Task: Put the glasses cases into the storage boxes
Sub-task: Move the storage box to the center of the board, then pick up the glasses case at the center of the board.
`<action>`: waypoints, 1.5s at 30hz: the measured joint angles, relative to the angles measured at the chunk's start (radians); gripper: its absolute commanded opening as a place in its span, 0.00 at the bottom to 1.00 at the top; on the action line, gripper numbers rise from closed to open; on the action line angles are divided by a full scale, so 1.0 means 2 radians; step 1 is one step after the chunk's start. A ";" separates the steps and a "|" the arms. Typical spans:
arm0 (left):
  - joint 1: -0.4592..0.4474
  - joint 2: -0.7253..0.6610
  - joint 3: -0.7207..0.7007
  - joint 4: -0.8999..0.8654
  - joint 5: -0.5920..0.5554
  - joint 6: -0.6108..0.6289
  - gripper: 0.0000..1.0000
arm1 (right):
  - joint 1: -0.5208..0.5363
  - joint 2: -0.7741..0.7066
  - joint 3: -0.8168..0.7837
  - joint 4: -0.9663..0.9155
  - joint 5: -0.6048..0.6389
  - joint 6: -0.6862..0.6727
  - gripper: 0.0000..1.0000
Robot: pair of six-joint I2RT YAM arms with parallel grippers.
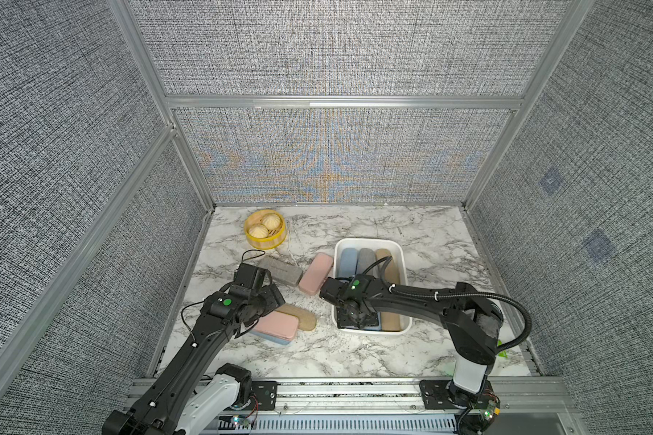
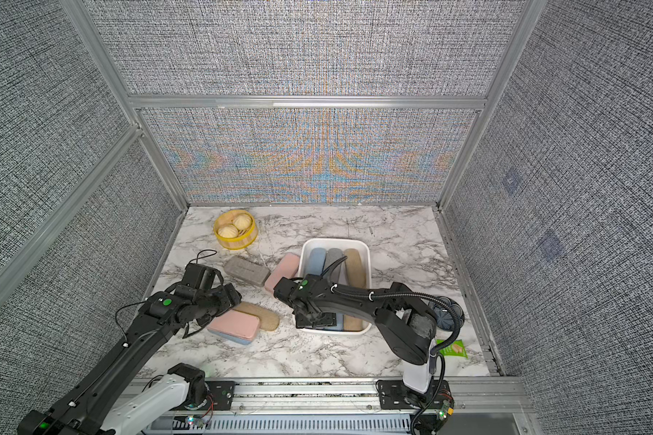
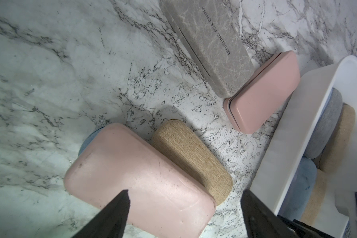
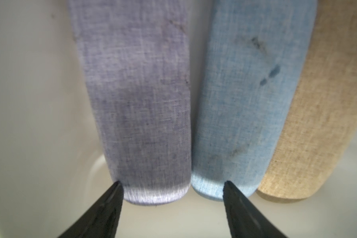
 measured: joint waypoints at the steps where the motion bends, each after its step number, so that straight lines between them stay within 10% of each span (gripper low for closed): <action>1: 0.000 0.000 -0.001 0.000 0.004 0.000 0.86 | 0.001 -0.006 -0.009 0.004 -0.001 0.003 0.77; 23: 0.000 0.039 0.011 0.013 0.006 -0.005 0.93 | 0.042 -0.074 -0.071 -0.013 -0.018 0.038 0.78; 45: 0.023 0.390 0.240 0.030 -0.035 -0.051 0.99 | 0.036 -0.146 0.027 -0.124 0.065 0.018 0.80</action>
